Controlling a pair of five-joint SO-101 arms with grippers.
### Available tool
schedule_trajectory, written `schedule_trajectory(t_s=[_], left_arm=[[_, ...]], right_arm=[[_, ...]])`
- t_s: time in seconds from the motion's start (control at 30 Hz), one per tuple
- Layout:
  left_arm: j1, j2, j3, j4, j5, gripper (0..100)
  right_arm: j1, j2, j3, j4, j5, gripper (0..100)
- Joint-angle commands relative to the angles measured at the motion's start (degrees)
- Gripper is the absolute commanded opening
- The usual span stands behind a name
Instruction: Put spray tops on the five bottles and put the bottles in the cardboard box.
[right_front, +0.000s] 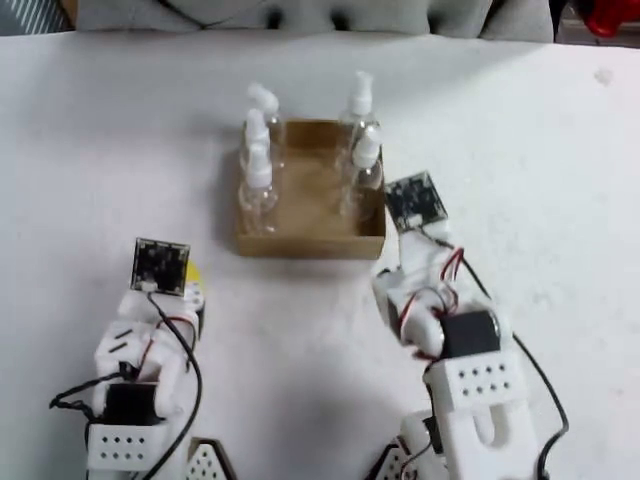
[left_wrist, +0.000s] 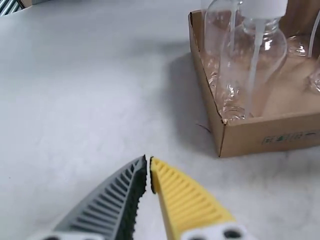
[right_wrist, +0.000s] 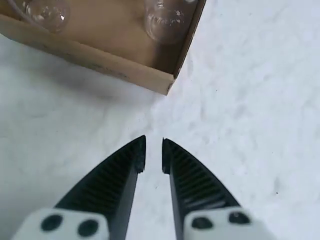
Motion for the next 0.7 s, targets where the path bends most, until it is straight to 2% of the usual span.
schedule_trajectory(t_s=[0.0, 0.67], left_arm=[[-1.71, -0.48, 0.0, -1.05, -0.7, 2], [-2.07, -0.57, 0.0, 0.97, -0.7, 2]], right_arm=[[0.57, -7.16, 3.25, 0.31, 0.53, 1.8], [1.01, -36.35, 25.76, 0.66, -0.09, 1.6]])
